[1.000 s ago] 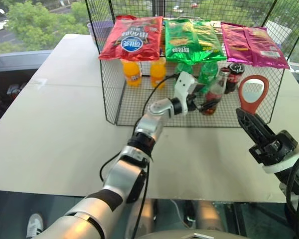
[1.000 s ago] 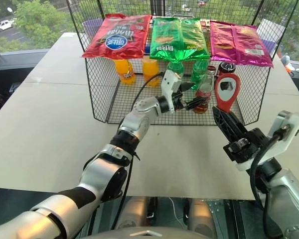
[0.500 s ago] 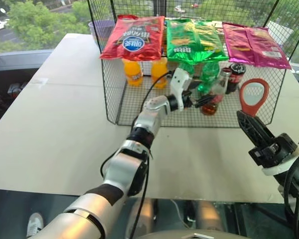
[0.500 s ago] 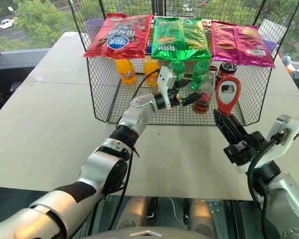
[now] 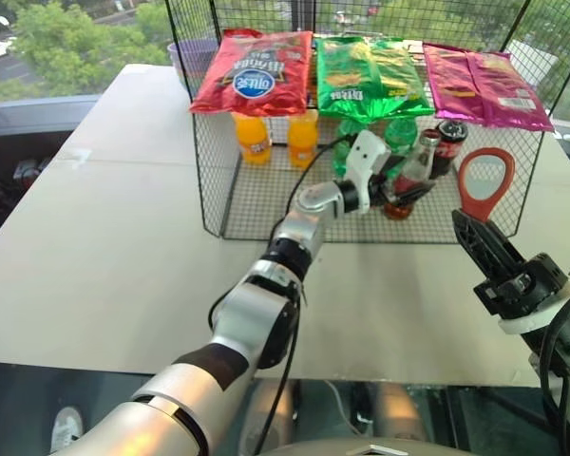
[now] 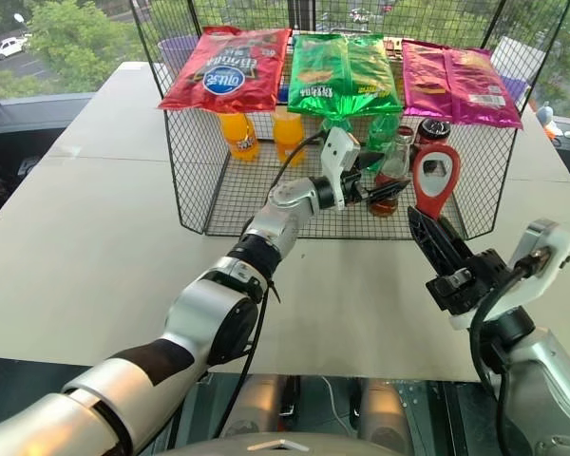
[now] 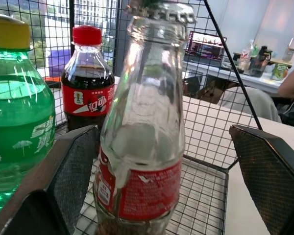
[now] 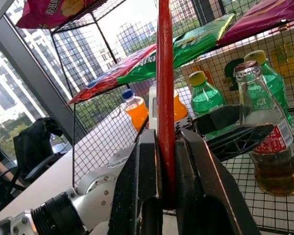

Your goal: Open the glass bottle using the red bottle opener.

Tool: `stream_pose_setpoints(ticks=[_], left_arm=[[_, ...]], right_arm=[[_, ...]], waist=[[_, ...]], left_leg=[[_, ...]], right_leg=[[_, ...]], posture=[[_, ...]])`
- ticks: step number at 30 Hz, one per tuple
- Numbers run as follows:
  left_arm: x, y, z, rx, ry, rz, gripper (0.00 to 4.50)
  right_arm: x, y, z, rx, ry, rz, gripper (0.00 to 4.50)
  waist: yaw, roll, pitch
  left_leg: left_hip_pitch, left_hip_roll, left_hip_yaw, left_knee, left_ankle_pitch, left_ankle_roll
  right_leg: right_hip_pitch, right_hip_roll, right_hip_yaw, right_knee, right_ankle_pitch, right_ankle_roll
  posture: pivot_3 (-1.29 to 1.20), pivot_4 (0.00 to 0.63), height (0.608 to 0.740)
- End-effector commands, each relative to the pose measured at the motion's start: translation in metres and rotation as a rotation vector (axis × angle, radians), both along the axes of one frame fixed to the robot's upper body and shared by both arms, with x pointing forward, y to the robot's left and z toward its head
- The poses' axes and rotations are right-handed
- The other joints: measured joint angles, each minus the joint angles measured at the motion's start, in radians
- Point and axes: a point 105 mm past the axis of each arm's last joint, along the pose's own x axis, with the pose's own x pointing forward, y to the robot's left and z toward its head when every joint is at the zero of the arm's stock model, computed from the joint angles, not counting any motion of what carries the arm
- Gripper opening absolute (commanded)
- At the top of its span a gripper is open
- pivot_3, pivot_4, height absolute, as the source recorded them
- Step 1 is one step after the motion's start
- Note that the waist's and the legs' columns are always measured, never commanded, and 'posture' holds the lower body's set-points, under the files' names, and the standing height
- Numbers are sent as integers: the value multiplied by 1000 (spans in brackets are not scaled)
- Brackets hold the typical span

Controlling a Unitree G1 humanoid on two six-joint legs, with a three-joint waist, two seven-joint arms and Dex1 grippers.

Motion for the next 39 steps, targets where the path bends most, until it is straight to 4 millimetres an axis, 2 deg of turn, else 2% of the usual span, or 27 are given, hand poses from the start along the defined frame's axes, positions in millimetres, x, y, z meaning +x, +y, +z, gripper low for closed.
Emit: stream_pose_setpoints(ticks=[1, 16, 19, 22, 26, 31, 37, 39], left_arm=[[-3, -14, 17, -15, -56, -9, 4428], [5, -23, 15, 31, -62, 83, 4428], [6, -23, 14, 31, -57, 90, 3677], [5, -24, 14, 20, -50, 88, 2293], [2, -23, 15, -8, -47, 54, 2277], [-9, -17, 19, -75, -58, -73, 2277], [-23, 8, 23, -99, -139, -167, 2277], [-31, 26, 22, -92, -157, -194, 2277]], right_arm=[[-7, 3, 12, 6, -59, 4, 0], [-7, 2, 12, 6, -70, -19, 0], [-7, 2, 12, 6, -70, -24, 0], [-8, 2, 11, 6, -71, -28, 0], [-8, 2, 11, 5, -71, -32, 0], [-8, 2, 11, 5, -70, -35, 0], [-7, 3, 10, 0, -64, -33, 0], [-7, 4, 9, -13, -56, -25, 0]], waist=[[0, 0, 0], [0, 0, 0], [0, 0, 0], [0, 0, 0], [0, 0, 0], [-1, 0, 0], [-4, 0, 0], [-7, 0, 0]], left_leg=[[0, 0, 0, 0, 0, 0], [0, 0, 0, 0, 0, 0], [0, 0, 0, 0, 0, 0], [0, 0, 0, 0, 0, 0], [0, 0, 0, 1, 0, 0], [0, 0, 0, 1, 0, 0], [1, 0, 0, 1, 0, 0], [2, 1, 1, 1, 0, 0]], right_leg=[[0, 0, 0, 0, 0, 0], [0, 0, 0, 0, 0, 0], [0, 0, 0, 0, 0, 0], [0, 0, 0, 0, 0, 1], [1, 0, 0, 0, 0, 1], [1, 0, 0, 0, 0, 0], [0, 1, 0, 1, 1, 0], [1, 1, 1, 2, 1, 0]], posture=[[0, 150, 740], [0, 150, 740], [0, 150, 740], [0, 150, 740], [0, 150, 740], [0, 150, 740], [0, 150, 740], [0, 150, 740]])
